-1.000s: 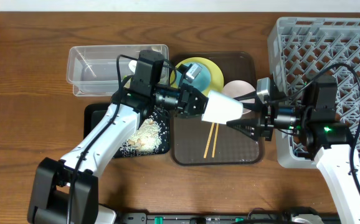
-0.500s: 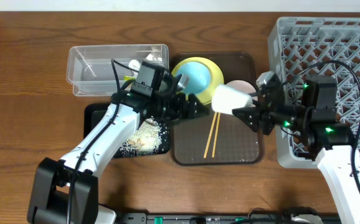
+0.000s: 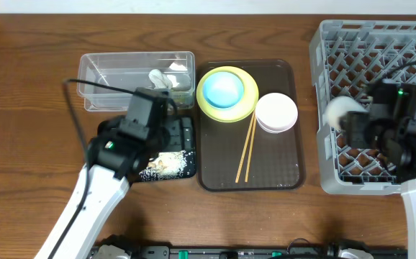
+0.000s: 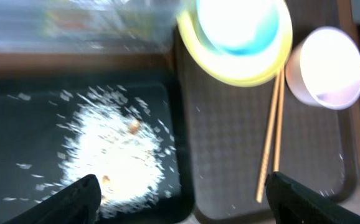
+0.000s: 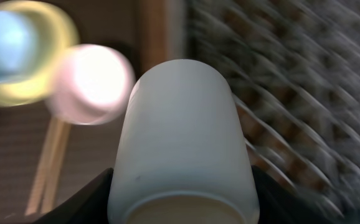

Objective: Sort waste into correct bins and load items into the dishwasher rack
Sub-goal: 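Place the white cup into the dishwasher rack with the right gripper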

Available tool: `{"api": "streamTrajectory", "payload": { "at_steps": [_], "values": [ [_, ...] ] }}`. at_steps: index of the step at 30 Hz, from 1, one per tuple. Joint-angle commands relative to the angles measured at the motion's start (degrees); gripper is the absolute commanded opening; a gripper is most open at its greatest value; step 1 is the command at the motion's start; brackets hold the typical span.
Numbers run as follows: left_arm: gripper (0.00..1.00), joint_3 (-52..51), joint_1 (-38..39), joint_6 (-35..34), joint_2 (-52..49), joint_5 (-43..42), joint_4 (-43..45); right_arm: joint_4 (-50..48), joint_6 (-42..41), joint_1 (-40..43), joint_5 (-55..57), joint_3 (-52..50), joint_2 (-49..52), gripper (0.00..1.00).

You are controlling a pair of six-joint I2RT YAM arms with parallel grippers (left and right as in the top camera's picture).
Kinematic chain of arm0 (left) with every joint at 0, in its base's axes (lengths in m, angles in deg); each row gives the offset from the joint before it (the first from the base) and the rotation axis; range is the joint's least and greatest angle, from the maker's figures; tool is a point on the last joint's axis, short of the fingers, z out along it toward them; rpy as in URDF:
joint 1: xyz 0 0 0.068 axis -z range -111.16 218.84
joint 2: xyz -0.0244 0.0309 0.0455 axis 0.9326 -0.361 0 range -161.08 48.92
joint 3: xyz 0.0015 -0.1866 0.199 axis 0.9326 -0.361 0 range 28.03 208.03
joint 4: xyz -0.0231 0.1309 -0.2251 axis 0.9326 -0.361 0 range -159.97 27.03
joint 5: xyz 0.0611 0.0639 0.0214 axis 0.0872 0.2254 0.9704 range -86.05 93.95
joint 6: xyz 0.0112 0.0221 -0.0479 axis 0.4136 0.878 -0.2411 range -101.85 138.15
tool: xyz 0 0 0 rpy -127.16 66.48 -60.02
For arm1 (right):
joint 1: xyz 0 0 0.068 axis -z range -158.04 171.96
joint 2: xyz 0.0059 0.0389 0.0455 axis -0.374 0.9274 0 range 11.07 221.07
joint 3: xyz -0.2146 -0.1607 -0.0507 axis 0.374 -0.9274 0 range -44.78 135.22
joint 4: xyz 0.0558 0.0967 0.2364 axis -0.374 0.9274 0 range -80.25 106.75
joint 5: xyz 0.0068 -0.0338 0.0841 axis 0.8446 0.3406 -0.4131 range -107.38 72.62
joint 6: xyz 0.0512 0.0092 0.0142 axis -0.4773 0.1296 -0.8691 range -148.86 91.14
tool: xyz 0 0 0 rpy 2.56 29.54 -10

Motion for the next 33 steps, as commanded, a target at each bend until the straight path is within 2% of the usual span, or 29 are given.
{"api": "streamTrajectory", "payload": {
  "at_steps": [1, 12, 18, 20, 21, 25, 26, 30, 33],
  "values": [
    [0.87, 0.15, 0.02, 1.14, 1.66, 6.27, -0.02, 0.57, -3.98, 4.35, 7.82, 0.9, 1.97, 0.09],
    [0.87, 0.09, 0.02, 1.09, -0.31, 6.03, -0.37, -0.22, -6.73, 19.08, 8.02, 1.22, 11.69, 0.09],
    [0.87, 0.09, 0.02, 1.05, -0.92, 6.03, -0.33, -2.36, -6.78, 21.29, 6.64, 1.22, 16.44, 0.14],
    [0.87, 0.09, 0.02, 0.92, -0.98, 6.03, -0.35, -3.1, -6.73, 21.18, 6.14, 1.22, 17.84, 0.2],
    [0.87, 0.09, 0.02, 0.92, -0.98, 6.03, -0.35, -3.32, -6.73, 21.18, 5.38, 1.22, 18.29, 0.26],
    [0.88, 0.09, 0.02, 0.92, -1.11, 6.03, -0.37, -3.87, -6.71, 21.18, 0.39, 1.2, 19.54, 0.8],
    [0.88, 0.09, 0.02, 0.92, -1.11, 6.03, -0.39, -3.87, -6.73, 21.18, -0.46, 1.2, 19.61, 0.91],
    [0.89, 0.09, 0.02, 0.94, -1.11, 6.05, -0.98, -3.74, -6.73, 21.18, -1.68, 1.2, 19.58, 0.93],
    [0.89, 0.09, 0.02, 0.94, -1.11, 6.05, -1.64, -3.72, -8.11, 21.18, -2.43, 1.29, 18.99, 0.84]
  ]
}}
